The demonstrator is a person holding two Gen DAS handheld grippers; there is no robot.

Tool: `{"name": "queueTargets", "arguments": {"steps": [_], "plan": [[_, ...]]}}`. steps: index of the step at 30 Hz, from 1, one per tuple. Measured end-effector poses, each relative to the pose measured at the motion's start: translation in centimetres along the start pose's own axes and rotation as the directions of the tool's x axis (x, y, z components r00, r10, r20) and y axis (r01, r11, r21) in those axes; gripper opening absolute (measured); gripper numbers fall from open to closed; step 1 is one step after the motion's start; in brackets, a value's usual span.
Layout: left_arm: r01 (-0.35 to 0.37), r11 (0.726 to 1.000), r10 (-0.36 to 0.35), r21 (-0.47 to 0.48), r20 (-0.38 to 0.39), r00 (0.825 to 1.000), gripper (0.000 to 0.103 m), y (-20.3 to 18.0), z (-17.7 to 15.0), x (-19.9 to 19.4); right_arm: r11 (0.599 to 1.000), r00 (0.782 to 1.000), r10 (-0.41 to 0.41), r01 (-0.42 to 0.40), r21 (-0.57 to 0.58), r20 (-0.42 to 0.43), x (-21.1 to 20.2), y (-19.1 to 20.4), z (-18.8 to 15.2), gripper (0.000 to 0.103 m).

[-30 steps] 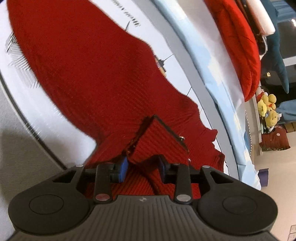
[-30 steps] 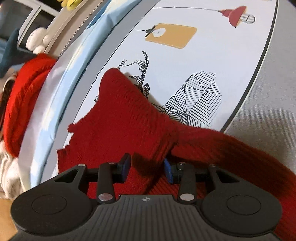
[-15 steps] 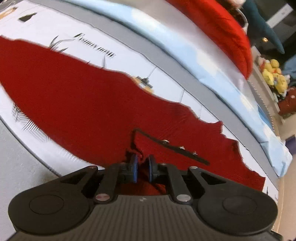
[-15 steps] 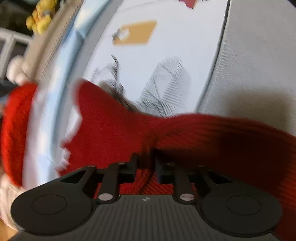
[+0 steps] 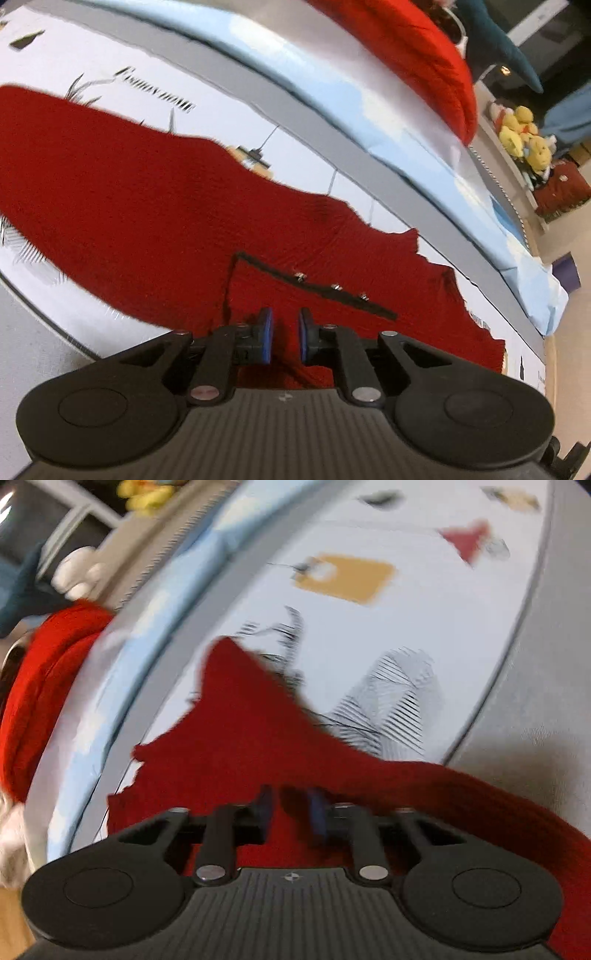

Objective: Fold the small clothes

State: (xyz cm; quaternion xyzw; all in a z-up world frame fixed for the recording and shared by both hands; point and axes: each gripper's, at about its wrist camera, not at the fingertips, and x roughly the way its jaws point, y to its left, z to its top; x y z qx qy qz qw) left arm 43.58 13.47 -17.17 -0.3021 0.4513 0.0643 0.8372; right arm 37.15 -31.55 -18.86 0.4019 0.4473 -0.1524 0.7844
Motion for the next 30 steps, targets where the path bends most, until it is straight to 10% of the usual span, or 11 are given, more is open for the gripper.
{"name": "queueTargets", "arguments": {"steps": [9, 13, 18, 22, 30], "plan": [[-0.025, 0.997, 0.032, 0.078, -0.080, 0.996, 0.020, -0.2, -1.3, 1.2, 0.988, 0.997, 0.044, -0.035, -0.153, 0.056, -0.5, 3.1, -0.2, 0.008], [-0.021, 0.996, 0.027, 0.084, -0.077, 0.997, 0.022, -0.1, -1.2, 1.1, 0.999, 0.999, -0.040, 0.040, -0.036, 0.007, 0.8, 0.8, 0.1, 0.001], [-0.023, 0.999, 0.026, 0.046, -0.065, 0.998, 0.027, 0.8, -0.8, 1.0, 0.988, 0.997, 0.018, -0.007, -0.151, 0.069, -0.5, 3.0, 0.1, 0.029], [-0.030, 0.999, 0.031, 0.015, -0.053, 0.998, 0.027, 2.2, 0.2, 0.4, 0.997, 0.999, -0.030, 0.028, -0.069, -0.026, 1.1, 1.2, 0.2, 0.016], [-0.128, 0.983, 0.134, -0.129, 0.042, 0.990, 0.035, 8.7, 3.5, -1.8, 0.957, 0.999, -0.015, 0.028, -0.289, 0.045, -1.5, 5.4, -1.0, 0.040]]}}
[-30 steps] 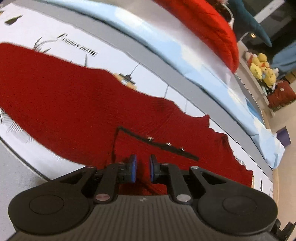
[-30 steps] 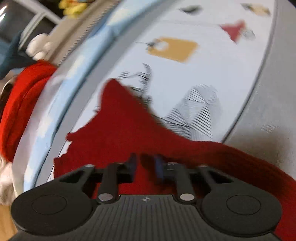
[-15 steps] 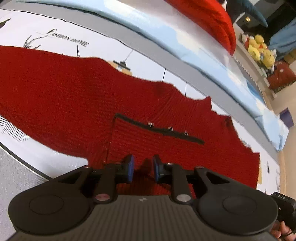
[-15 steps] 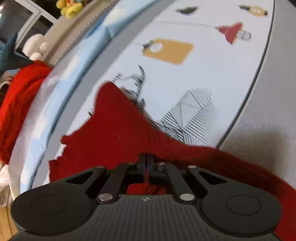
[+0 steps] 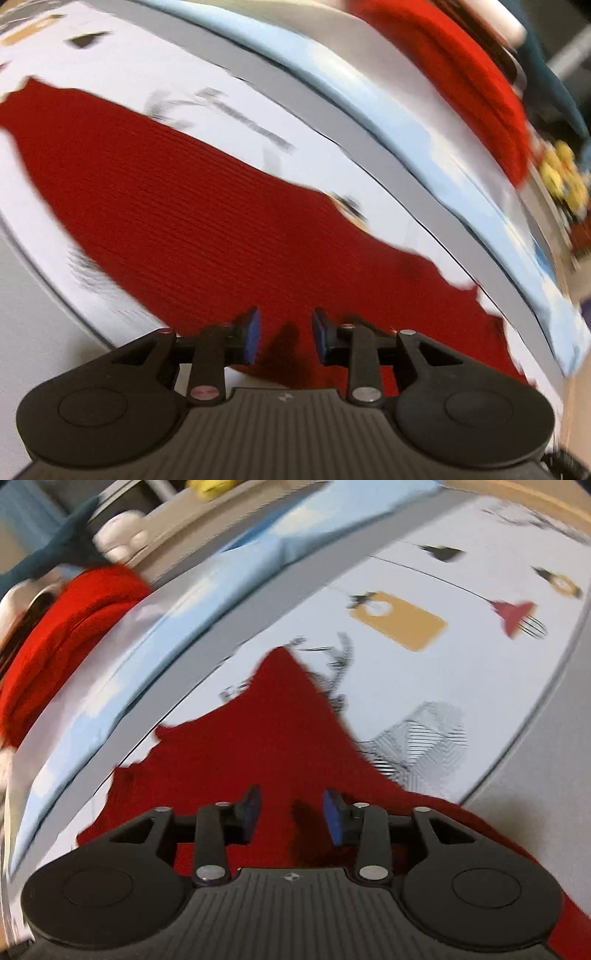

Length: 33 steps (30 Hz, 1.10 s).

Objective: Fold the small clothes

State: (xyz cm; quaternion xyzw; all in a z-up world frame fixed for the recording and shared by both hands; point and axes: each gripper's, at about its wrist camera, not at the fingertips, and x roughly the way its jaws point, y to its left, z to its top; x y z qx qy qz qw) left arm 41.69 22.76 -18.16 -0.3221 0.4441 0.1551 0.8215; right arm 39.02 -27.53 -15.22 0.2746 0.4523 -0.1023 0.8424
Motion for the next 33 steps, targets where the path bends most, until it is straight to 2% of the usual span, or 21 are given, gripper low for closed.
{"name": "queueTargets", "arguments": {"steps": [4, 8, 10, 11, 13, 19, 20, 23, 26, 29, 31, 33], "plan": [[-0.090, 0.986, 0.097, -0.143, 0.046, 0.994, 0.038, 4.9, 2.2, -0.8, 0.996, 0.998, 0.029, -0.033, -0.084, -0.051, 0.3, 1.5, -0.5, 0.040], [-0.157, 0.947, 0.176, -0.281, 0.044, 0.983, 0.041, 9.1, 3.4, -1.3, 0.989, 0.992, 0.046, -0.061, -0.136, -0.114, 1.0, 2.4, -1.1, 0.041], [-0.161, 0.926, 0.183, -0.342, 0.032, 0.983, 0.041, 10.9, 3.7, -1.3, 0.985, 0.989, 0.041, -0.064, -0.158, -0.142, 1.5, 2.7, -1.6, 0.044], [-0.154, 0.914, 0.178, -0.374, 0.030, 0.984, 0.041, 11.7, 3.8, -1.2, 0.987, 0.986, 0.044, -0.068, -0.146, -0.159, 1.8, 2.6, -1.7, 0.047], [-0.114, 0.900, 0.146, -0.420, 0.045, 0.988, 0.041, 12.7, 4.0, -1.2, 0.993, 0.980, 0.054, -0.073, -0.093, -0.189, 2.4, 2.0, -1.9, 0.047], [-0.086, 0.899, 0.126, -0.429, 0.064, 0.990, 0.039, 13.1, 4.5, -1.1, 0.994, 0.981, 0.041, -0.060, -0.095, -0.189, 2.6, 2.2, -2.2, 0.047], [-0.090, 0.901, 0.130, -0.423, 0.066, 0.989, 0.038, 13.0, 4.5, -1.1, 0.993, 0.981, 0.041, -0.061, -0.100, -0.190, 2.6, 2.3, -2.3, 0.047], [-0.116, 0.910, 0.156, -0.399, 0.071, 0.985, 0.018, 12.7, 4.4, -1.0, 0.992, 0.982, 0.028, -0.050, -0.112, -0.188, 2.7, 2.5, -2.4, 0.047], [-0.119, 0.929, 0.166, -0.350, 0.107, 0.980, 0.014, 11.7, 4.3, -1.5, 0.991, 0.982, 0.023, -0.047, -0.124, -0.188, 2.7, 2.7, -2.3, 0.047], [-0.128, 0.972, 0.170, -0.196, 0.215, 0.962, 0.013, 8.1, 4.7, -3.6, 0.984, 0.984, 0.009, -0.040, -0.175, -0.177, 2.4, 3.4, -2.4, 0.047], [-0.107, 0.993, 0.119, -0.058, 0.308, 0.944, 0.013, 4.6, 4.5, -5.4, 0.974, 0.986, -0.001, -0.036, -0.223, -0.164, 2.2, 4.1, -2.6, 0.047], [-0.070, 0.995, 0.039, 0.070, 0.367, 0.929, 0.012, 1.0, 3.5, -6.7, 0.960, 0.989, -0.006, -0.036, -0.277, -0.147, 1.8, 4.8, -2.7, 0.047]]}}
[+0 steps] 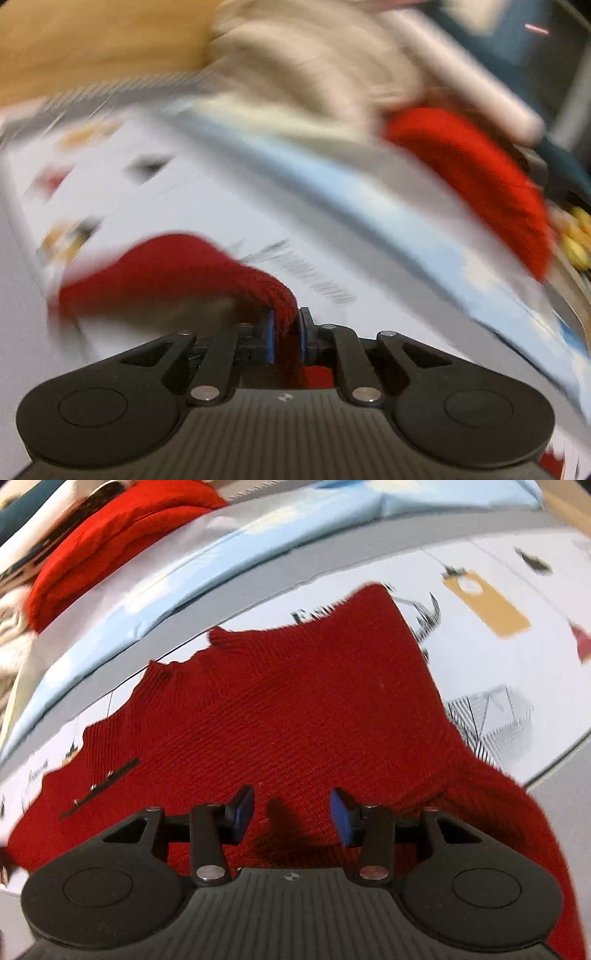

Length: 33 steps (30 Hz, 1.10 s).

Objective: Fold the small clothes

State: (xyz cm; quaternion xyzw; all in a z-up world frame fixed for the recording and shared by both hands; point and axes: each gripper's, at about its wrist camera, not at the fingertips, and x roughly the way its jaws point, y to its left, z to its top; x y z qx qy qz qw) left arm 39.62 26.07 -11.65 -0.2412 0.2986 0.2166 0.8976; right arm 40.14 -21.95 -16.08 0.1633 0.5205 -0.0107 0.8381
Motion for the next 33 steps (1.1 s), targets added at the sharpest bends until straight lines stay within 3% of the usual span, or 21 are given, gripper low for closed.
{"name": "queueTargets", "arguments": {"steps": [2, 4, 6, 7, 8, 10, 11, 13, 15, 17, 18, 20, 22, 25, 26, 27, 29, 30, 33], "plan": [[0.123, 0.985, -0.127, 0.118, 0.023, 0.992, 0.012, -4.5, -1.3, -1.7, 0.999, 1.000, -0.001, 0.002, -0.051, 0.014, -0.4, 0.7, 0.0, 0.047], [0.245, 0.934, -0.255, 0.260, 0.006, 0.967, 0.012, -9.1, -3.8, -3.1, 0.996, 1.000, 0.004, -0.002, -0.094, 0.020, -0.6, 1.3, -0.3, 0.047], [0.387, 0.841, -0.381, 0.378, -0.093, 0.920, 0.013, -13.7, -7.2, -4.4, 0.993, 1.000, 0.014, -0.012, -0.117, 0.014, -0.6, 1.7, -0.5, 0.047], [0.469, 0.788, -0.432, 0.399, -0.184, 0.883, 0.013, -15.5, -8.8, -4.7, 0.992, 1.000, 0.020, -0.019, -0.122, 0.008, -0.5, 1.9, -0.7, 0.047], [0.550, 0.730, -0.469, 0.407, -0.287, 0.835, 0.017, -17.0, -10.5, -4.7, 0.992, 1.000, 0.025, -0.024, -0.123, 0.002, -0.4, 1.9, -0.8, 0.047], [0.616, 0.674, -0.496, 0.407, -0.370, 0.786, 0.018, -18.4, -12.2, -4.9, 0.992, 0.999, 0.032, -0.033, -0.119, -0.008, -0.2, 2.0, -0.9, 0.047], [0.625, 0.668, -0.498, 0.403, -0.382, 0.778, 0.019, -18.5, -12.3, -4.9, 0.992, 0.999, 0.034, -0.035, -0.118, -0.012, -0.1, 2.1, -1.0, 0.047], [0.617, 0.698, -0.502, 0.364, -0.366, 0.784, 0.020, -17.9, -11.2, -4.2, 0.993, 0.999, 0.040, -0.042, -0.114, -0.021, 0.0, 2.0, -1.2, 0.047], [0.573, 0.765, -0.482, 0.294, -0.329, 0.812, 0.021, -16.3, -9.7, -3.0, 0.993, 0.999, 0.046, -0.049, -0.110, -0.026, 0.0, 2.0, -1.1, 0.047], [0.494, 0.841, -0.423, 0.220, -0.300, 0.855, 0.021, -14.5, -8.0, -0.9, 0.993, 0.998, 0.055, -0.057, -0.105, -0.028, -0.1, 1.9, -1.1, 0.047], [0.425, 0.884, -0.362, 0.194, -0.293, 0.885, 0.021, -13.7, -7.4, 0.1, 0.993, 0.998, 0.061, -0.064, -0.103, -0.030, -0.1, 1.9, -1.0, 0.047], [0.295, 0.942, -0.243, 0.162, -0.280, 0.929, 0.021, -12.1, -6.8, 1.7, 0.992, 0.997, 0.075, -0.078, -0.099, -0.031, -0.1, 1.9, -1.0, 0.048], [0.257, 0.959, -0.215, 0.117, -0.290, 0.933, 0.021, -11.0, -6.3, 3.0, 0.991, 0.995, 0.098, -0.101, -0.087, -0.033, -0.1, 2.0, -0.9, 0.048], [0.268, 0.962, -0.237, 0.050, -0.336, 0.912, 0.021, -11.1, -6.3, 4.1, 0.988, 0.992, 0.123, -0.125, -0.086, -0.032, -0.1, 2.5, -0.9, 0.048], [0.261, 0.963, -0.225, 0.061, -0.346, 0.911, 0.027, -11.3, -6.5, 4.0, 0.987, 0.991, 0.133, -0.135, -0.090, -0.027, -0.2, 2.7, -1.0, 0.048], [0.235, 0.968, -0.188, 0.092, -0.355, 0.916, 0.037, -11.5, -6.8, 4.0, 0.984, 0.989, 0.145, -0.147, -0.096, -0.025, -0.2, 3.0, -1.0, 0.048], [0.154, 0.976, -0.090, 0.155, -0.357, 0.930, 0.038, -11.6, -7.8, 4.2, 0.980, 0.985, 0.168, -0.170, -0.107, -0.024, -0.3, 3.4, -1.2, 0.048], [0.134, 0.977, -0.064, 0.166, -0.368, 0.928, 0.038, -11.5, -8.2, 4.5, 0.976, 0.983, 0.182, -0.183, -0.114, -0.025, -0.4, 3.6, -1.3, 0.048], [0.138, 0.983, -0.073, 0.123, -0.428, 0.901, 0.038, -10.7, -8.7, 5.6, 0.966, 0.977, 0.213, -0.214, -0.143, -0.022, -0.5, 4.4, -1.5, 0.048]]}}
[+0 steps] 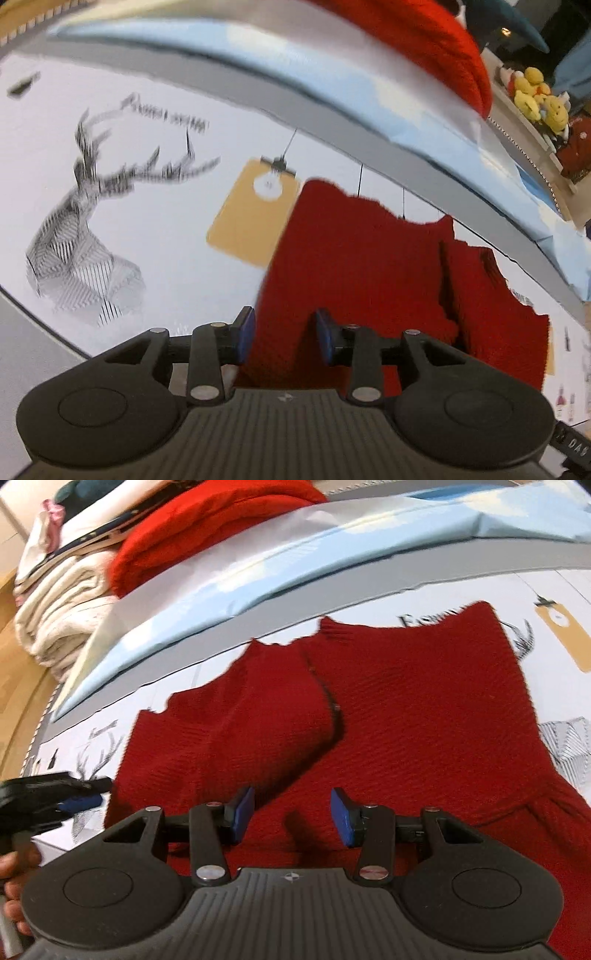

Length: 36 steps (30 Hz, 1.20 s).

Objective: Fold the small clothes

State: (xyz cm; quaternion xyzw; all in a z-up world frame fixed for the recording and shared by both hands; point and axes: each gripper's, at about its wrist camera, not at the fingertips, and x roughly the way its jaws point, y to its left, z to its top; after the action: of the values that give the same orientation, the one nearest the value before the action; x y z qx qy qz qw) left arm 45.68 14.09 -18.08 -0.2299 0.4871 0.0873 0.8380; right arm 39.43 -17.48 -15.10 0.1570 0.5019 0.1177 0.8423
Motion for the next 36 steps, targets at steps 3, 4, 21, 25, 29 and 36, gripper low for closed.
{"name": "queueTargets", "arguments": {"steps": [3, 4, 21, 25, 29, 36], "plan": [[-0.008, 1.000, 0.009, 0.015, -0.022, 1.000, 0.038, 1.0, -0.1, -0.1, 0.999, 1.000, 0.022, -0.021, -0.045, 0.017, -0.1, 1.0, -0.1, 0.048], [-0.011, 1.000, 0.012, 0.024, -0.030, 0.999, 0.038, 1.0, -0.2, 0.1, 0.998, 0.999, 0.029, -0.027, -0.056, 0.023, -0.1, 1.2, -0.2, 0.048], [-0.012, 0.972, 0.031, 0.235, -0.078, 0.996, 0.037, -1.0, -1.2, 0.2, 0.957, 0.998, -0.068, 0.070, -0.283, 0.015, 4.0, 7.5, -2.3, 0.056], [0.002, 0.970, 0.020, 0.242, -0.086, 0.996, 0.037, -0.9, -1.2, 0.2, 0.974, 0.996, -0.091, 0.092, -0.206, 0.018, 4.3, 6.4, -2.1, 0.046], [0.007, 0.972, 0.014, 0.236, -0.088, 0.996, 0.037, -0.9, -1.2, 0.1, 0.992, 0.993, -0.096, 0.091, 0.084, 0.069, 2.7, 3.4, -1.8, 0.025], [0.007, 0.972, 0.014, 0.235, -0.087, 0.996, 0.038, -0.9, -1.1, 0.0, 0.964, 0.980, -0.190, 0.176, 0.199, 0.053, 2.6, 2.0, -3.6, 0.027]]}}
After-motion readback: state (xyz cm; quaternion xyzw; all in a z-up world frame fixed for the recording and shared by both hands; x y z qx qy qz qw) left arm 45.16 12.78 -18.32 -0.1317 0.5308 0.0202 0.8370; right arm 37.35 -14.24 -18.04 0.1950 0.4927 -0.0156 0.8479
